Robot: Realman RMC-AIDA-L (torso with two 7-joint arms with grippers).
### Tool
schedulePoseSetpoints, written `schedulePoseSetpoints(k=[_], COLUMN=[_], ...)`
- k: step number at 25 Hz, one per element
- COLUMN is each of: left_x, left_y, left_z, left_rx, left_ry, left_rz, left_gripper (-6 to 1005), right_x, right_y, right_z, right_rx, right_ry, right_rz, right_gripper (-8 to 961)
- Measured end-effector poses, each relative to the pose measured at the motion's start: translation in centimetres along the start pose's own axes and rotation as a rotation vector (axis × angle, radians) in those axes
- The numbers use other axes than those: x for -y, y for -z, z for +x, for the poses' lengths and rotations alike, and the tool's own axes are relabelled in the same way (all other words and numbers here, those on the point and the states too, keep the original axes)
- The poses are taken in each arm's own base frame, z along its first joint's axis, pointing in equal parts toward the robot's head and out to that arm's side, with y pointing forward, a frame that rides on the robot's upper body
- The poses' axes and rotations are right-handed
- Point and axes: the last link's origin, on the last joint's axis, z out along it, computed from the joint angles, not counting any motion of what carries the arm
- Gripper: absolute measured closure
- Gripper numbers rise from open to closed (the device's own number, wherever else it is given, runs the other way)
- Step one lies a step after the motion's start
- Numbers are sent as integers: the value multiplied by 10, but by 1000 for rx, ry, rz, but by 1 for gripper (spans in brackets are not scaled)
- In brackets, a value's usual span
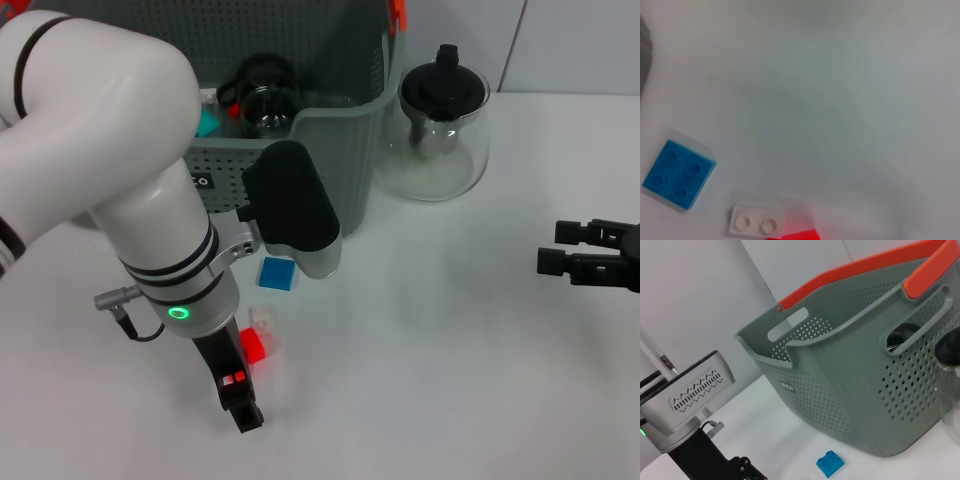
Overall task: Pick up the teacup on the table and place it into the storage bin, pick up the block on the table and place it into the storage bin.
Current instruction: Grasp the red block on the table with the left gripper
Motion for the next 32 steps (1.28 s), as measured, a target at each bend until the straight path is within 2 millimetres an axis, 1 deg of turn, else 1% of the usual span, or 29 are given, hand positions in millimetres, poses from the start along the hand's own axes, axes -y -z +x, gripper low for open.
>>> schedulePoseSetpoints(k=[15, 19, 26, 32], left_x=[8, 9, 10, 10], left_y=[-1, -3, -6, -8], left_z=[-1, -2, -1, -1], left_rx=[21, 29, 19, 20], left_ry=[-29, -30, -40, -48], left_rz=[51, 47, 54, 53], left_gripper=[192, 327, 528, 544], right_x=[0, 0, 0, 0], right_y=[0, 0, 0, 0], right_z=[0, 0, 0, 0], right_rx=[0, 0, 0, 0], right_ry=[1, 1, 1, 0], right_rz=[1, 2, 2, 2], right_gripper=[10, 10, 10, 10])
